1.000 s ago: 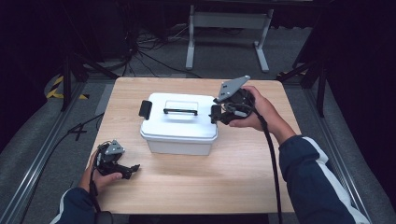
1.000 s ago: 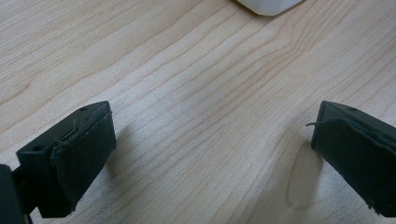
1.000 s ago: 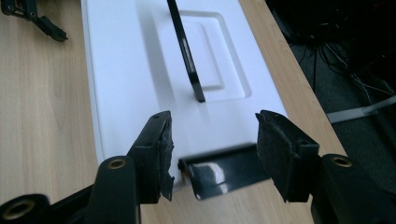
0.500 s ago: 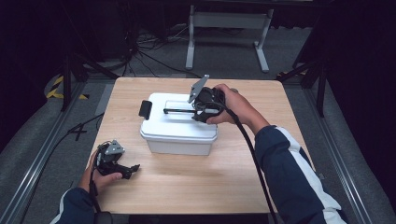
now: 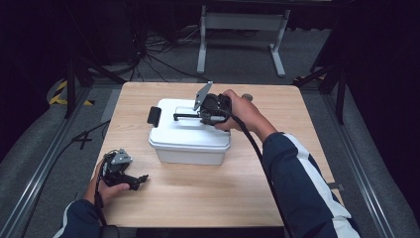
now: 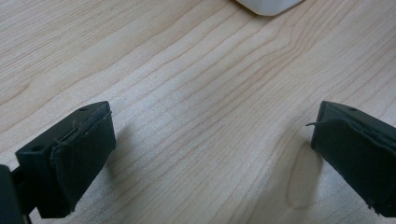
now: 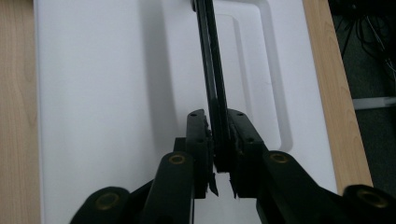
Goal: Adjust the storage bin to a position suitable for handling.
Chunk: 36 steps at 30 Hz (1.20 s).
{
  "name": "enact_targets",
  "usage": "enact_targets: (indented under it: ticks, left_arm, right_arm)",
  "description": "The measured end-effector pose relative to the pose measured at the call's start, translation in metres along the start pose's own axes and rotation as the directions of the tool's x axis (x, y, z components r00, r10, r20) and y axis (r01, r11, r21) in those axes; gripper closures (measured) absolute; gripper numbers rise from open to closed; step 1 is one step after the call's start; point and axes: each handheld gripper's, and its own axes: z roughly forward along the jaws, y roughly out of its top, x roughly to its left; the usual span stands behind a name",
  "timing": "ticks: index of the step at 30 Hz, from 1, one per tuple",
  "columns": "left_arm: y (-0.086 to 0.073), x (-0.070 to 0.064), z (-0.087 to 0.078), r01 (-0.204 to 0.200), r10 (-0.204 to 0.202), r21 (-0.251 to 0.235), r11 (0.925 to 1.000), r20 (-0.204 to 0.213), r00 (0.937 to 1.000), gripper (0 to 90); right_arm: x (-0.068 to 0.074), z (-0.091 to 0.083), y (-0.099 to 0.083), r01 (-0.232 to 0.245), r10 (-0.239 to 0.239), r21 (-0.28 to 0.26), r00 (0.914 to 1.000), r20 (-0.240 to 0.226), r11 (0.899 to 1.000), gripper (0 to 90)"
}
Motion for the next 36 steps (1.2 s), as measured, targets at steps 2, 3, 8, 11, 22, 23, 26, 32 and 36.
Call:
enact_targets:
  ticks: [2,3,8,11,22,23,26,32,36]
  left_arm:
    - [0.000,0.000,0.000,-0.003,0.003,0.000,1.0000,0.001,1.0000,0.2]
    - [0.000,0.000,0.000,-0.002,0.002,-0.002,1.0000,0.002,1.0000,0.2]
    - [0.000,0.000,0.000,-0.002,0.002,0.000,1.0000,0.001,1.0000,0.2]
    - [0.000,0.000,0.000,-0.004,0.004,-0.001,1.0000,0.002,1.0000,0.2]
    - [0.000,0.000,0.000,-0.003,0.003,0.001,1.0000,0.001,1.0000,0.2]
    - [0.000,0.000,0.000,-0.002,0.002,0.001,1.0000,0.001,1.0000,0.2]
    - [0.000,0.000,0.000,-0.002,0.002,0.001,1.0000,0.001,1.0000,0.2]
    - [0.000,0.000,0.000,-0.003,0.003,0.000,1.0000,0.001,1.0000,0.2]
    - [0.000,0.001,0.000,-0.008,0.008,0.002,1.0000,-0.001,1.0000,0.2]
  right_arm:
    - [0.001,0.000,0.001,0.010,-0.010,0.003,0.9999,0.010,1.000,81.8]
    - [0.001,0.000,0.001,0.011,-0.011,0.001,0.9999,0.011,1.000,82.0]
    - [0.001,-0.001,0.002,0.019,-0.018,-0.022,0.9993,0.032,1.000,82.9]
    - [0.000,-0.003,0.002,0.032,-0.030,-0.030,0.9988,0.038,0.999,83.0]
    - [0.000,-0.017,0.007,0.047,-0.042,-0.091,0.9975,0.057,0.995,83.7]
    - [0.000,-0.018,0.007,0.050,-0.044,-0.095,0.9973,0.059,0.994,83.7]
    - [0.000,-0.022,0.008,0.052,-0.045,-0.103,0.9968,0.065,0.993,83.9]
    - [0.001,-0.027,0.008,0.051,-0.041,-0.120,0.9959,0.080,0.991,84.1]
    - [0.000,-0.033,0.006,0.049,-0.039,-0.127,0.9961,0.079,0.991,84.1]
